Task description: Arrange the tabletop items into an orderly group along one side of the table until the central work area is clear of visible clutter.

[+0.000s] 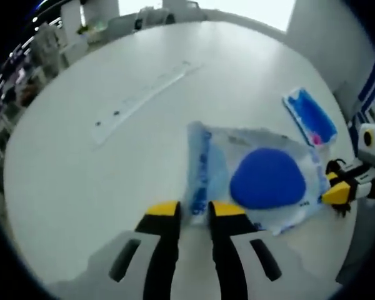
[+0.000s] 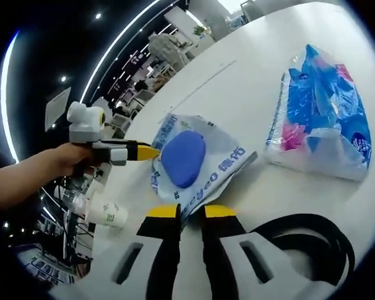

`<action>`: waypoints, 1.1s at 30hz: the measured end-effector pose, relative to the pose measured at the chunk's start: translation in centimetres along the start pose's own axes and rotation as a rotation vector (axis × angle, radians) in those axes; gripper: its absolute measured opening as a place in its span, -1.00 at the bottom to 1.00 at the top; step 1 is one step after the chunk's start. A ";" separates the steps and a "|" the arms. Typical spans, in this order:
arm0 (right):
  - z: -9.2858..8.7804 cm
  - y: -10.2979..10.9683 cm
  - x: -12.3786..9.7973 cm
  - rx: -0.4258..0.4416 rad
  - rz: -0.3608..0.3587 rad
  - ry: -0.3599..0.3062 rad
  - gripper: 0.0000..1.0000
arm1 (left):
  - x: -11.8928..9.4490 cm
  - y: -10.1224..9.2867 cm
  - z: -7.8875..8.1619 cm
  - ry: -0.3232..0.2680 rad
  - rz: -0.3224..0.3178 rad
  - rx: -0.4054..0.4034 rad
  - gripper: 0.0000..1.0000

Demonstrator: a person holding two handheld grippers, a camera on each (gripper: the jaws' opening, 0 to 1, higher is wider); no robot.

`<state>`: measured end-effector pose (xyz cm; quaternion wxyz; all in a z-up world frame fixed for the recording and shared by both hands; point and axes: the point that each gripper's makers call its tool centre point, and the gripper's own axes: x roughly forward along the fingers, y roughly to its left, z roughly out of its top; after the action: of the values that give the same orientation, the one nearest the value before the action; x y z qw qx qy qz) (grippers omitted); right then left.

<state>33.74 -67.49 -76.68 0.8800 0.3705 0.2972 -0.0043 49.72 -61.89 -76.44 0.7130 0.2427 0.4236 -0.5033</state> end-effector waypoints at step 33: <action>3.5 0.1 -3.2 -0.043 0.017 -0.046 -1.00 | -5.2 -3.1 -0.9 0.011 0.034 -0.036 -0.99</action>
<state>32.98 -70.37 -73.03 0.8944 0.3537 0.2739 0.0013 45.85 -59.74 -72.23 0.7232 0.2400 0.4323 -0.4821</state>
